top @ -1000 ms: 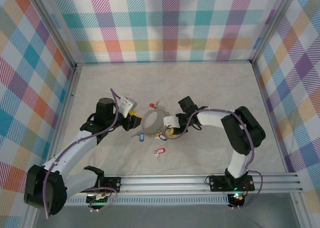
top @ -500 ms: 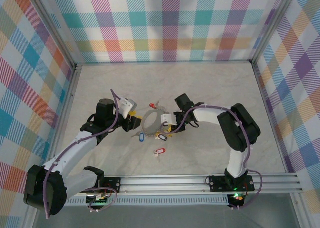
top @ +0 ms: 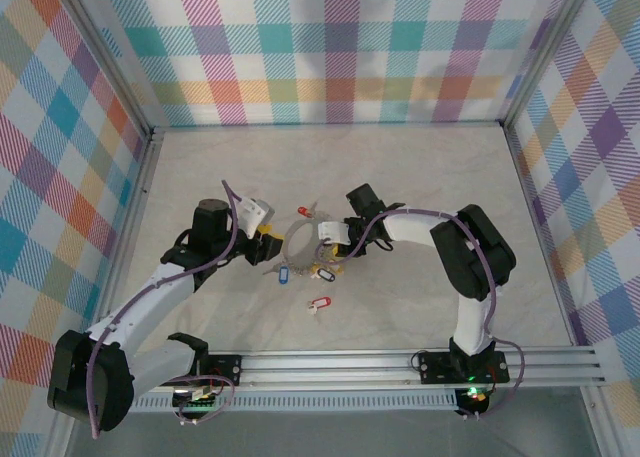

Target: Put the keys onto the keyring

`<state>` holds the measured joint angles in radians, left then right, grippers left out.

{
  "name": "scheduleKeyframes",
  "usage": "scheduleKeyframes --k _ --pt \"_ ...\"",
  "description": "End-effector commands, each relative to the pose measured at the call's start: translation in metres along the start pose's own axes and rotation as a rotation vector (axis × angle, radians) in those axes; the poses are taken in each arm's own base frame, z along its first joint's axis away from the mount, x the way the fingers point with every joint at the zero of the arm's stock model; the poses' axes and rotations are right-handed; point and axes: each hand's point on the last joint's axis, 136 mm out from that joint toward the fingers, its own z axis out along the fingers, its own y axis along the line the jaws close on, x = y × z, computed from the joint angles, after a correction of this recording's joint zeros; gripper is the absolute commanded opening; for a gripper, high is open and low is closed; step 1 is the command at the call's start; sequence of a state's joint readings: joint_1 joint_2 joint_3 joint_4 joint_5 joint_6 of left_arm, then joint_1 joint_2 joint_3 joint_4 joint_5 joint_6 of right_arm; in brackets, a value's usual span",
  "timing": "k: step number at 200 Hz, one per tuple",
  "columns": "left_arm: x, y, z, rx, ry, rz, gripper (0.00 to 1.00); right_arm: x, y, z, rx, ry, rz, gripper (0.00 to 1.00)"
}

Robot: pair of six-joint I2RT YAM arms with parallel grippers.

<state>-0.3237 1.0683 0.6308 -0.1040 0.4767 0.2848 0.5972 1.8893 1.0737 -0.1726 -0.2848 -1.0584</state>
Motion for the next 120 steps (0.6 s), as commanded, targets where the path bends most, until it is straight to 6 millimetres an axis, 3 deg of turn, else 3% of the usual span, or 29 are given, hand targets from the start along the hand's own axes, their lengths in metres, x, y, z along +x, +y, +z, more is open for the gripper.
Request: scheduleKeyframes --k 1,120 --pt "0.002 0.004 -0.003 -0.018 -0.004 0.014 0.51 -0.005 -0.016 0.003 0.052 -0.012 -0.005 0.28" --pt "0.003 0.005 -0.002 -0.021 -0.004 0.011 0.51 -0.007 0.015 -0.007 -0.021 -0.056 -0.089 0.29"
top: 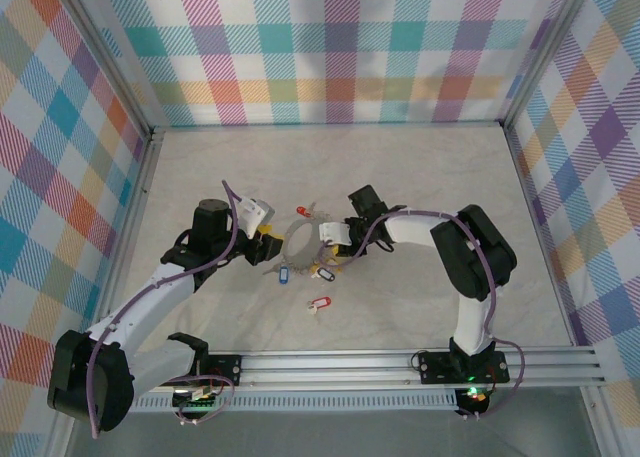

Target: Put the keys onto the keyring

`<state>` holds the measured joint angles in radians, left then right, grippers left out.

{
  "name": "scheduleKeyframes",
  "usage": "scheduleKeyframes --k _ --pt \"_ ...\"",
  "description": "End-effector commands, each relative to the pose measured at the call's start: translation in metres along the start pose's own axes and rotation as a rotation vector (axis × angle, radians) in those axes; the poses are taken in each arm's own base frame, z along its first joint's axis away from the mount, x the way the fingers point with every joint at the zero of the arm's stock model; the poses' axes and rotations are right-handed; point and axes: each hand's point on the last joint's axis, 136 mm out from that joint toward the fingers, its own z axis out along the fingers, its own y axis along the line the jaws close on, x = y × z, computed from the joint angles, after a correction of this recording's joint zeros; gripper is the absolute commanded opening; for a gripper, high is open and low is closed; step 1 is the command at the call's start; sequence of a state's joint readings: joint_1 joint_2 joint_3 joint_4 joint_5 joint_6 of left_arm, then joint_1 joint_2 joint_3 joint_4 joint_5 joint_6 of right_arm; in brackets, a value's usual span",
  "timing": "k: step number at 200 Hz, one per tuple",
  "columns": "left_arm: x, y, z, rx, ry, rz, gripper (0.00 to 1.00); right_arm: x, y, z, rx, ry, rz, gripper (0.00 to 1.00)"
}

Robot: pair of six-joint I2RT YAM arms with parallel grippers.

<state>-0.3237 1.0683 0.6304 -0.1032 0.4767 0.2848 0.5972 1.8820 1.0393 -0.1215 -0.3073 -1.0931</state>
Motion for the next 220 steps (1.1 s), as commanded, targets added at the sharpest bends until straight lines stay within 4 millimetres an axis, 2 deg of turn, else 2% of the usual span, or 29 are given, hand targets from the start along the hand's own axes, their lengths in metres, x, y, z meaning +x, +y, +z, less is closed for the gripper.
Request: scheduleKeyframes --k 1,80,136,220 --pt "0.003 0.005 -0.002 -0.021 -0.004 0.011 0.51 -0.006 0.012 -0.009 -0.031 -0.025 -0.044 0.29" --pt "0.002 0.004 -0.003 -0.02 -0.009 0.013 0.51 -0.017 0.019 -0.019 -0.03 -0.084 -0.056 0.3" --pt "0.001 0.005 -0.003 -0.024 -0.033 0.016 0.51 -0.02 0.015 -0.008 -0.043 -0.082 -0.035 0.29" --pt "0.003 0.007 -0.002 -0.033 -0.023 0.011 0.51 -0.008 0.014 0.006 -0.056 -0.006 -0.03 0.27"
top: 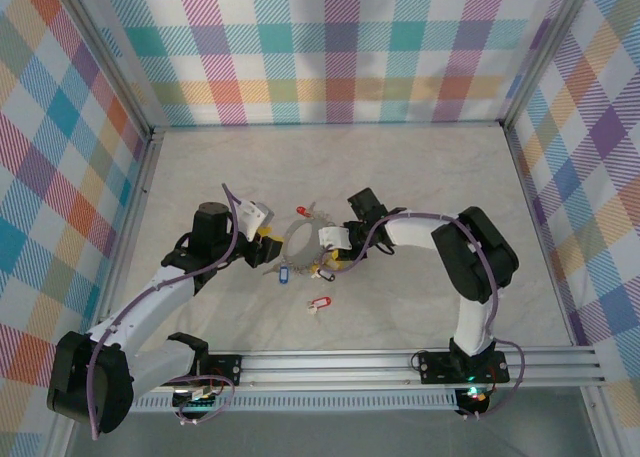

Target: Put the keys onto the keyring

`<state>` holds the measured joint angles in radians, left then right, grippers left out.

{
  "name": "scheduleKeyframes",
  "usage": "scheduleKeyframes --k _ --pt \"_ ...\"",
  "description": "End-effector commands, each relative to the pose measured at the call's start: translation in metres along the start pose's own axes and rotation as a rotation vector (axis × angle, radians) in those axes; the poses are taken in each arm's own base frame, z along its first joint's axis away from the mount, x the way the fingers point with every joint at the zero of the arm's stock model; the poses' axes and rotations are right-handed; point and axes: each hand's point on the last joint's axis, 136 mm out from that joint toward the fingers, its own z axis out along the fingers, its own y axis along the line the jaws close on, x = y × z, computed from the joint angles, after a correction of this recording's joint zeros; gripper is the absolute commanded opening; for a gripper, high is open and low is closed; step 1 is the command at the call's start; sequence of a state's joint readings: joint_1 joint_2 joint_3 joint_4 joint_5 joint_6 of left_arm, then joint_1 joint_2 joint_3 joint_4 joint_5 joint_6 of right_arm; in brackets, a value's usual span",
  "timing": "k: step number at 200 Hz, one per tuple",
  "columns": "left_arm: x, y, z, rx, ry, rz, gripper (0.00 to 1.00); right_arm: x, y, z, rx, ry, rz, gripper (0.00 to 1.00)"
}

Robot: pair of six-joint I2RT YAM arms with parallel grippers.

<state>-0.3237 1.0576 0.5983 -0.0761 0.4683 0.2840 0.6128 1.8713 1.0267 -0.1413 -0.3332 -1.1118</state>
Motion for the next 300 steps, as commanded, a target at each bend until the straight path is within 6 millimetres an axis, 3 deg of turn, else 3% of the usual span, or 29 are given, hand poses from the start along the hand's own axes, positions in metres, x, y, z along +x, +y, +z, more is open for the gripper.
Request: scheduleKeyframes --k 1,130,204,300 --pt "-0.003 0.006 -0.003 -0.024 -0.019 0.009 0.51 -0.002 0.0 0.006 -0.018 0.013 -0.008 0.27" --pt "-0.004 0.006 -0.003 -0.024 -0.018 0.01 0.51 -0.007 -0.025 0.013 0.127 0.009 0.0 0.28" --pt "-0.005 0.006 -0.004 -0.025 -0.022 0.018 0.51 -0.015 -0.021 0.018 0.138 -0.032 -0.048 0.27" --pt "-0.005 0.006 -0.004 -0.022 -0.021 0.019 0.51 -0.014 -0.022 0.017 0.167 -0.032 -0.058 0.14"
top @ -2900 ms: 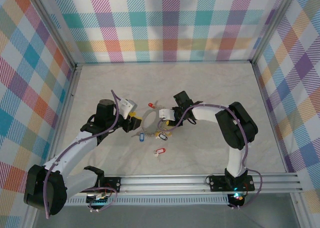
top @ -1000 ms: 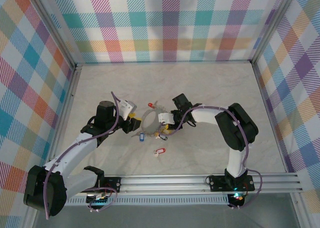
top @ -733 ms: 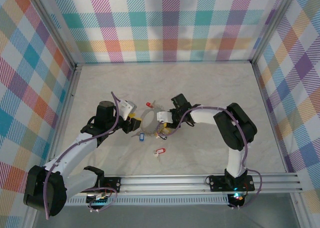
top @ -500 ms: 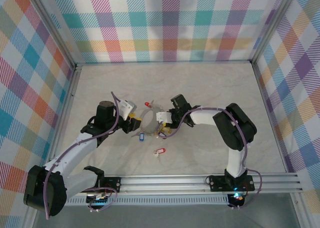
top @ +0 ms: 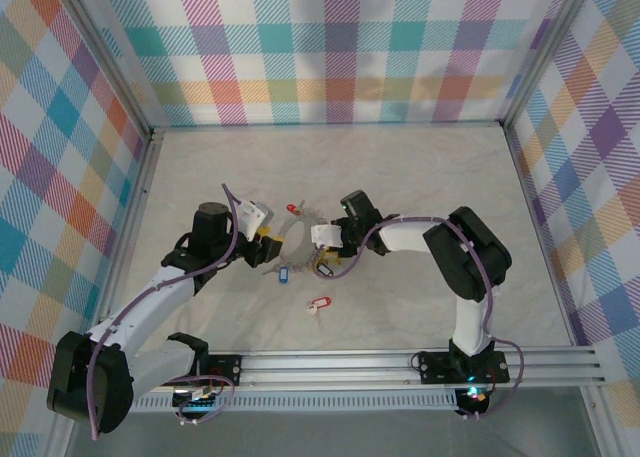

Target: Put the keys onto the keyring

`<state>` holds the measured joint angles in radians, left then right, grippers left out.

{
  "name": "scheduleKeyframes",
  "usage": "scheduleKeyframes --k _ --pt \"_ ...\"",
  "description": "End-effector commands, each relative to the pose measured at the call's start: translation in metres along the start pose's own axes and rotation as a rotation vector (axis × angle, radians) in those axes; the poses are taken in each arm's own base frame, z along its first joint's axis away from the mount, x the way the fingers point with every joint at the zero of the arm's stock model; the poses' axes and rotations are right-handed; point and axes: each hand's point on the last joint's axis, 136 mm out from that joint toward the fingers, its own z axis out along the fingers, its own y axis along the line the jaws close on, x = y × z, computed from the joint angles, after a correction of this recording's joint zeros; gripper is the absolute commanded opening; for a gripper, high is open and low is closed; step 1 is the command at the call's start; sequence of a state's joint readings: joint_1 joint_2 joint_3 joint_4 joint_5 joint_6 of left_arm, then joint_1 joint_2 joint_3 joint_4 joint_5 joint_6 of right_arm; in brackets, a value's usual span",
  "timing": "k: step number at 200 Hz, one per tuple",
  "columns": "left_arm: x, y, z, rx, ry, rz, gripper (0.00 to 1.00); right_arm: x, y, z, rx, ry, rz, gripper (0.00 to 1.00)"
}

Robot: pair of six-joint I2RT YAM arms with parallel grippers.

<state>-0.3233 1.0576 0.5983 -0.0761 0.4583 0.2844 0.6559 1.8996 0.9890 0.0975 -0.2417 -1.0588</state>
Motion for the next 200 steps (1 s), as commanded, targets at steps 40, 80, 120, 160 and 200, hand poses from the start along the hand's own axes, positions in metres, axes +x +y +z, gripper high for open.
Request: scheduleKeyframes --k 40,80,120,160,200 --pt "-0.011 -0.002 -0.005 0.019 -0.05 0.052 0.52 -0.013 -0.007 -0.007 0.082 -0.069 0.015 0.1" --pt "-0.033 -0.007 -0.004 0.056 -0.124 0.118 0.52 -0.034 -0.015 -0.029 0.132 -0.155 0.034 0.02" --pt "-0.052 -0.006 0.004 0.09 -0.161 0.15 0.51 -0.045 -0.018 -0.045 0.151 -0.217 0.069 0.0" --pt "-0.071 -0.012 0.008 0.145 -0.212 0.211 0.47 -0.062 -0.028 -0.071 0.16 -0.357 0.167 0.0" --pt "-0.077 -0.017 0.013 0.198 -0.187 0.29 0.44 -0.086 -0.035 -0.101 0.125 -0.495 0.224 0.0"
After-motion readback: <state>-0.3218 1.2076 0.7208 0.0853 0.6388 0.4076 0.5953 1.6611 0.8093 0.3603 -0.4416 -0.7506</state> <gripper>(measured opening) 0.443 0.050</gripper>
